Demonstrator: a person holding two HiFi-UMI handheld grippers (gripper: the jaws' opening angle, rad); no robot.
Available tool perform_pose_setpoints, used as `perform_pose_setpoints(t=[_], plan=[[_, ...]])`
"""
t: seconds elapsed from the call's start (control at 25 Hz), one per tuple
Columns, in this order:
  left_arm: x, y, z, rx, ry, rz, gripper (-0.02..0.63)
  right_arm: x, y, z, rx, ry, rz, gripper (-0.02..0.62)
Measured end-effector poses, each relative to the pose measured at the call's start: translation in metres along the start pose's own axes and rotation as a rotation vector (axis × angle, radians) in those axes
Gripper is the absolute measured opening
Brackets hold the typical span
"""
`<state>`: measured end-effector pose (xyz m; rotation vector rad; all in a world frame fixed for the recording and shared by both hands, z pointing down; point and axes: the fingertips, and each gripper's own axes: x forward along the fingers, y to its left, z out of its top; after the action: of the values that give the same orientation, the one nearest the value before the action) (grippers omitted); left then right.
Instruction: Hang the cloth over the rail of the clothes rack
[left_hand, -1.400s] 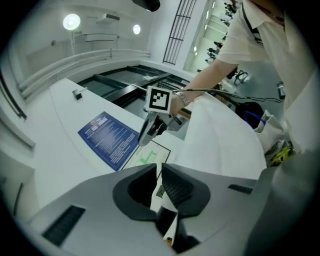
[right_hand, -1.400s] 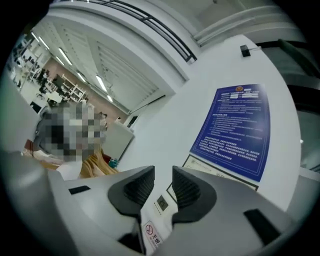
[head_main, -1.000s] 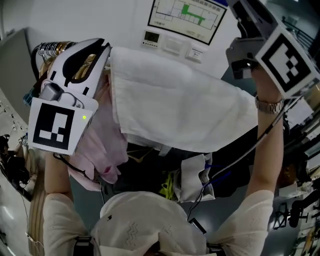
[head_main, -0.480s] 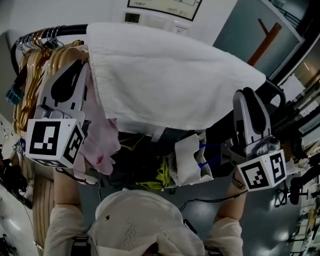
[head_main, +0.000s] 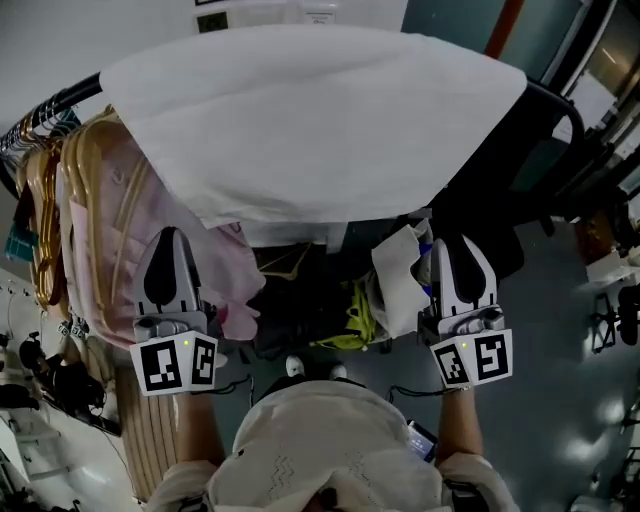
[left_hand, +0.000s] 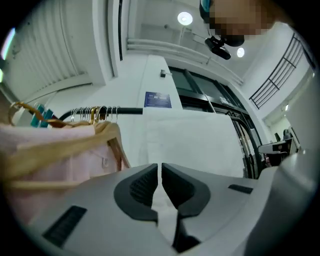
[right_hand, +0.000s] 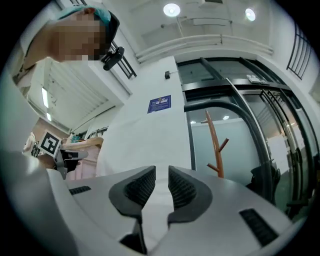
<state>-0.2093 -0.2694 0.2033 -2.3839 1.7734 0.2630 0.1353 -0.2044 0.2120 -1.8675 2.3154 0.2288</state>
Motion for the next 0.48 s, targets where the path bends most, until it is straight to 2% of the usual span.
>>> perform_pose_setpoints(t=[0.12, 0.24, 0.32, 0.4, 0.48], plan=[[-0.015, -0.007, -0.032, -0.045, 0.055, -0.007, 0.031, -0.012, 0.006, -0.032, 0.086, 0.018, -0.002, 0.040], [-0.023, -0.026, -0.053, -0.022, 0.062, -0.047, 0.027, -0.016, 0.010, -0.058, 0.160, 0.035, 0.006, 0.018], [-0.025, -0.044, -0.065, 0.026, 0.056, -0.081, 0.020, -0.016, 0.019, -0.074, 0.165, 0.058, 0.039, 0.018], [-0.034, -0.063, -0.082, 0.059, 0.085, -0.119, 0.017, -0.021, 0.034, -0.092, 0.151, 0.112, 0.066, 0.018], [-0.043, -0.082, -0.103, 0.037, 0.121, -0.167, 0.017, -0.026, 0.046, -0.111, 0.144, 0.158, 0.078, 0.018]])
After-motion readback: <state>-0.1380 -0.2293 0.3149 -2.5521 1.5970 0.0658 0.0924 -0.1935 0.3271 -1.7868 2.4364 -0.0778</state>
